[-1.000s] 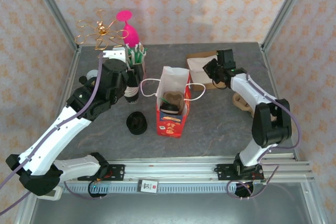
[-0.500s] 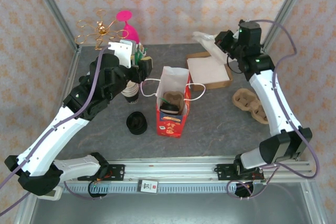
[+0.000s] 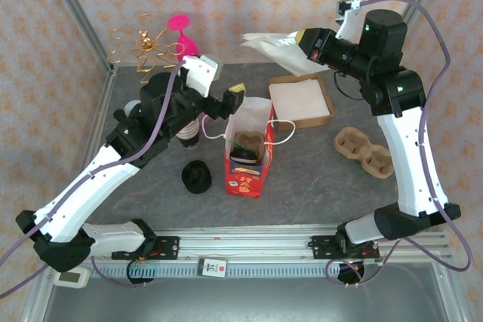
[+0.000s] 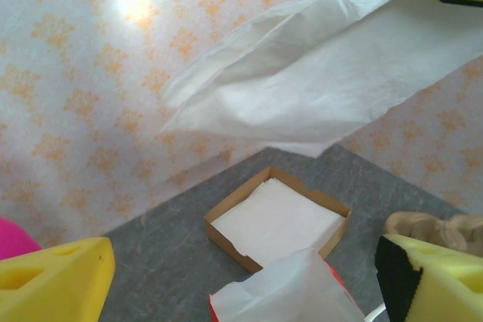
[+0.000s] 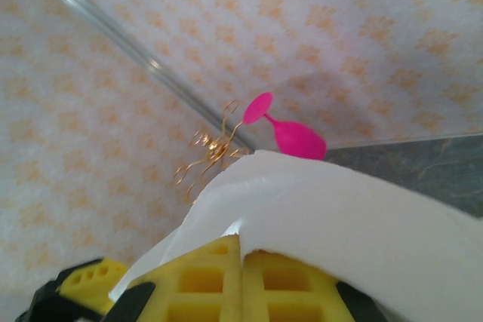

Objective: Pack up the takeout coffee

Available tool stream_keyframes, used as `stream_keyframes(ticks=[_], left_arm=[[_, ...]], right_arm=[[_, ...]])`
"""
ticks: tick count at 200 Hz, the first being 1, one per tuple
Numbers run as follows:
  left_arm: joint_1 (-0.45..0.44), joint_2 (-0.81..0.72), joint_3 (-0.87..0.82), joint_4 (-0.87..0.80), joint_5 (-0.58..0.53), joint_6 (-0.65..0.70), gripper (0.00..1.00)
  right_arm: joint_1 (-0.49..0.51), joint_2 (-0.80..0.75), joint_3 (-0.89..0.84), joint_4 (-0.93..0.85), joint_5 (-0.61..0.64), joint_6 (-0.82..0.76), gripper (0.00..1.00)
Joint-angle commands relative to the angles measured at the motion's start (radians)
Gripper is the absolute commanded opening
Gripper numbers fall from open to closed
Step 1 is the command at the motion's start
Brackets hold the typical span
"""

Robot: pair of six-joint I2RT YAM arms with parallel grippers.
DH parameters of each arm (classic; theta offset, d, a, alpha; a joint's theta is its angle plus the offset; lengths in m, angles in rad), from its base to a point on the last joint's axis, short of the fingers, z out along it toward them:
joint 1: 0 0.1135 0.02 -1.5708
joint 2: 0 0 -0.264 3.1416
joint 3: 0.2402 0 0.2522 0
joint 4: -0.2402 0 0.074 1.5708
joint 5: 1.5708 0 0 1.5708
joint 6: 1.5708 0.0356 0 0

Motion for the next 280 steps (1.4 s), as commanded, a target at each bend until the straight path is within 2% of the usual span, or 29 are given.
stream_keyframes(ticks=[1, 18, 34, 64, 85, 109, 145, 160, 172, 190, 207, 241, 257, 270, 280], left_arm=[[0.003, -0.011, 0.015, 0.1, 0.032, 0.162, 0.98], [0.003, 0.034, 0.071, 0.09, 0.033, 0.223, 0.99], [0.003, 0.094, 0.147, 0.026, 0.098, 0.278, 0.99], [0.003, 0.152, 0.181, 0.028, 0.115, 0.342, 0.99], [0.003, 0.186, 0.203, 0.013, 0.165, 0.355, 0.9], [0.003, 0.211, 0.223, -0.004, 0.182, 0.35, 0.74], [0.007, 0.214, 0.202, 0.05, 0.104, 0.327, 0.32], [0.012, 0.205, 0.196, 0.066, 0.098, 0.327, 0.17], [0.015, 0.194, 0.189, 0.08, 0.095, 0.331, 0.09], [0.018, 0.181, 0.199, 0.064, 0.085, 0.343, 0.0], [0.021, 0.148, 0.192, 0.045, 0.099, 0.353, 0.0], [0.023, 0.055, 0.141, 0.033, 0.167, 0.362, 0.0], [0.024, 0.019, 0.119, 0.047, 0.214, 0.356, 0.0], [0.023, 0.006, 0.115, 0.059, 0.236, 0.345, 0.0], [0.023, 0.002, 0.114, 0.071, 0.244, 0.338, 0.0]], right_arm=[[0.025, 0.015, 0.03, -0.077, -0.116, -0.064, 0.0], [0.061, 0.015, 0.038, -0.09, -0.12, -0.077, 0.0], [0.091, 0.017, 0.048, -0.101, -0.132, -0.088, 0.0], [0.116, 0.011, 0.043, -0.092, -0.159, -0.09, 0.0], [0.117, 0.011, 0.048, -0.088, -0.17, -0.09, 0.0], [0.119, 0.009, 0.041, -0.058, -0.189, -0.075, 0.0], [0.119, -0.011, 0.016, -0.036, -0.181, -0.085, 0.0], [0.118, -0.034, -0.008, -0.002, -0.186, -0.086, 0.0], [0.118, -0.052, -0.022, 0.027, -0.183, -0.082, 0.19], [0.116, -0.071, -0.002, 0.025, -0.155, -0.09, 0.24], [0.073, -0.097, 0.011, 0.019, -0.121, -0.092, 0.43], [-0.158, -0.121, -0.02, 0.035, -0.175, -0.061, 0.58], [-0.171, -0.101, -0.056, 0.036, -0.134, -0.102, 0.63], [-0.17, -0.097, -0.133, 0.097, -0.226, -0.14, 0.65], [-0.165, -0.101, -0.204, 0.149, -0.343, -0.158, 0.67]])
